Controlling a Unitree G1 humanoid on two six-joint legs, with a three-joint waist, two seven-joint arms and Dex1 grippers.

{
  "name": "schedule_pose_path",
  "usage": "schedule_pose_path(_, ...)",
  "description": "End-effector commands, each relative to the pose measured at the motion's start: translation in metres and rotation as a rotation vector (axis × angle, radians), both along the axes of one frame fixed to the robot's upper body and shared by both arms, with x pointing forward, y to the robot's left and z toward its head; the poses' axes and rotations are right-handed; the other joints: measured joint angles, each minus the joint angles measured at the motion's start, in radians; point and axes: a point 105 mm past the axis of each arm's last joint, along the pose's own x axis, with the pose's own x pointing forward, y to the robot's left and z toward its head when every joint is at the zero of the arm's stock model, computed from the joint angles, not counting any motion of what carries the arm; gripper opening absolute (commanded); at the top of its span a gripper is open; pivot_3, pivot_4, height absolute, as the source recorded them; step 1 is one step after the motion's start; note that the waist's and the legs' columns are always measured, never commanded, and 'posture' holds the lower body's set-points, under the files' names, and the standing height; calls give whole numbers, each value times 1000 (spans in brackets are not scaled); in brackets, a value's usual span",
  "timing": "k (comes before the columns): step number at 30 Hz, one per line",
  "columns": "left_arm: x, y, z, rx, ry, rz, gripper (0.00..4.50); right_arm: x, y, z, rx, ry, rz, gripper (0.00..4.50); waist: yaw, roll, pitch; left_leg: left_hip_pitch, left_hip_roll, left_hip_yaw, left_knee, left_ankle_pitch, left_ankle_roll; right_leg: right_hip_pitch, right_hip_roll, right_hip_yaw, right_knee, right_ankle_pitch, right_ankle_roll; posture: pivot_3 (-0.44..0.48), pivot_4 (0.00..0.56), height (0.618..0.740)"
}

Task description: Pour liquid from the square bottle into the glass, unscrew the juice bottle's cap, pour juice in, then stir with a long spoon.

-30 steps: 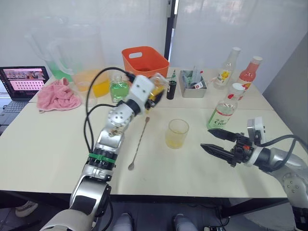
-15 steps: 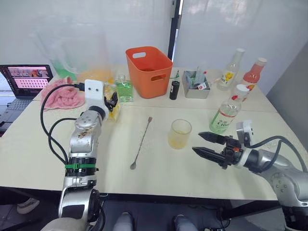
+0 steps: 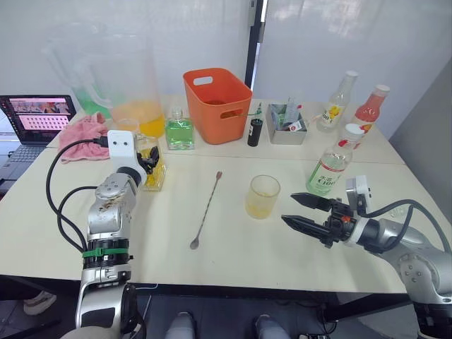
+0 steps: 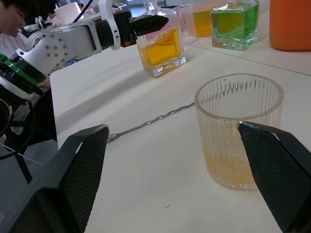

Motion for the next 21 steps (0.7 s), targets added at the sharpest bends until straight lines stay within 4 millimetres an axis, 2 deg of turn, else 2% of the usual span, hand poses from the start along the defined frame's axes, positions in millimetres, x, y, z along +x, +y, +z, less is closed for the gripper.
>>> schedule_pose_path(1,-9,6,34,15,-117,-11,2799,-2,-1,10,-9,-47,-1,4474,-2,0,0,0,0,0,0,0,0,0,0,0,0,0,0,0,150,725)
schedule_pose_path(7,-12,2,30,-24,-112,-77,2799,-2,-2,9,-7,-43,-6,4474,0,0,0,0,0,0,0,0,0,0,0,0,0,0,0,0,150,725)
schedule_pose_path(9,-14,3,35,-34,-134,-86,3828,-1,-2,9,-7,-42,-9,4500,0,0,0,0,0,0,0,0,0,0,0,0,0,0,0,0,150,725)
schedule_pose_path(11,-16,3,42,-44,-156,-89,4461,-1,-2,9,-7,-42,-9,4500,1,0,0,0,0,0,0,0,0,0,0,0,0,0,0,0,150,725)
schedule_pose_path(17,-21,4,63,-36,-228,-95,4461,-1,-1,10,-5,-39,-8,4500,0,0,0,1,0,0,0,0,0,1,0,0,0,0,0,0,150,725)
schedule_pose_path(21,-27,-4,88,-37,-317,-136,4461,-1,-2,11,-5,-41,-9,4500,1,0,0,1,0,0,0,0,0,1,0,0,0,0,0,0,150,725)
